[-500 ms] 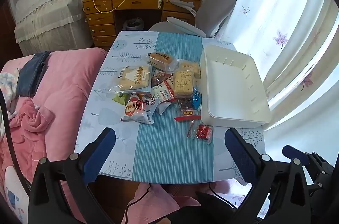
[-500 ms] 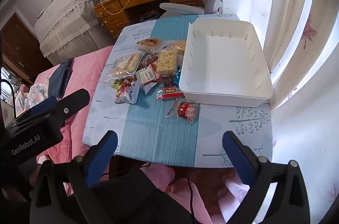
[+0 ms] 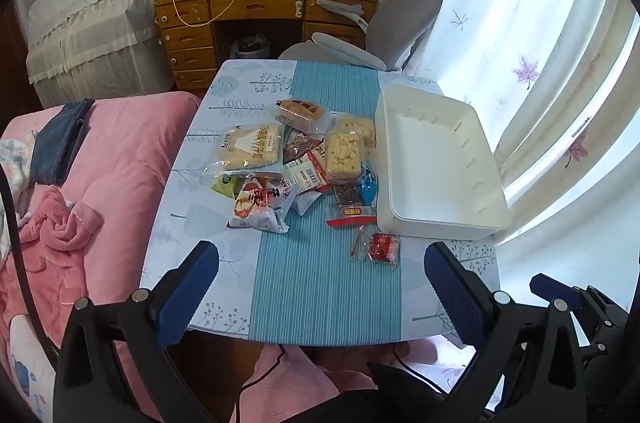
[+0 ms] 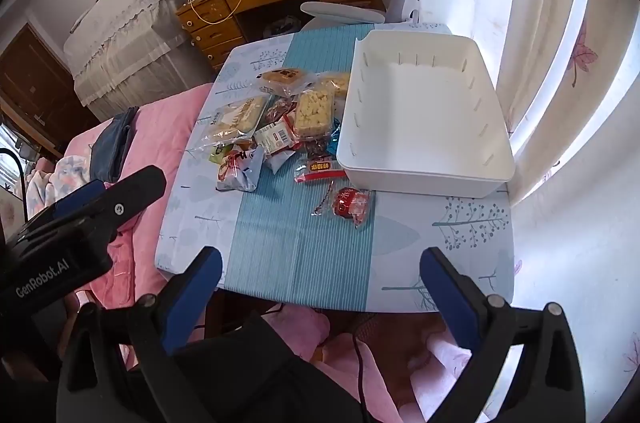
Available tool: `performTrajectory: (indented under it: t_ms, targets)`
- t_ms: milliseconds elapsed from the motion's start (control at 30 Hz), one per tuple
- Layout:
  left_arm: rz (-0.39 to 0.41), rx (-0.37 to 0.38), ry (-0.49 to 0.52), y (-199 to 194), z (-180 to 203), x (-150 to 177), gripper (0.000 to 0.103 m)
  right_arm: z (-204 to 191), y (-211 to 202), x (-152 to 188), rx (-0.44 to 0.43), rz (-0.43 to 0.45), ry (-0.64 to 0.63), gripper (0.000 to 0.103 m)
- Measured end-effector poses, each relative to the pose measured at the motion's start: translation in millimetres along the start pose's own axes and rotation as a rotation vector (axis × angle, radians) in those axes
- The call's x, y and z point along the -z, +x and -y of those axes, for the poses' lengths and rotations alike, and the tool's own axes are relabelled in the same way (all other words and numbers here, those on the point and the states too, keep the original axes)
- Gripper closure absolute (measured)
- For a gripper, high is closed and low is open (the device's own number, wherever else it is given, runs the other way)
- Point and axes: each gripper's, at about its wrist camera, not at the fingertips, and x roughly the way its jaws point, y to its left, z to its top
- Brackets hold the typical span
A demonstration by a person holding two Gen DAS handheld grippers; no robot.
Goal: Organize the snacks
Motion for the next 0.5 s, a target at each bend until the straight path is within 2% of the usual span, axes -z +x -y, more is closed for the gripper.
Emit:
performTrajectory:
  t_ms: [500]
  targets:
    - [0.006, -0.015, 0.011, 3.9, 1.1, 0.9, 0.001, 4.9, -0.1, 2.5, 0.003, -0.002, 0.000, 0.003]
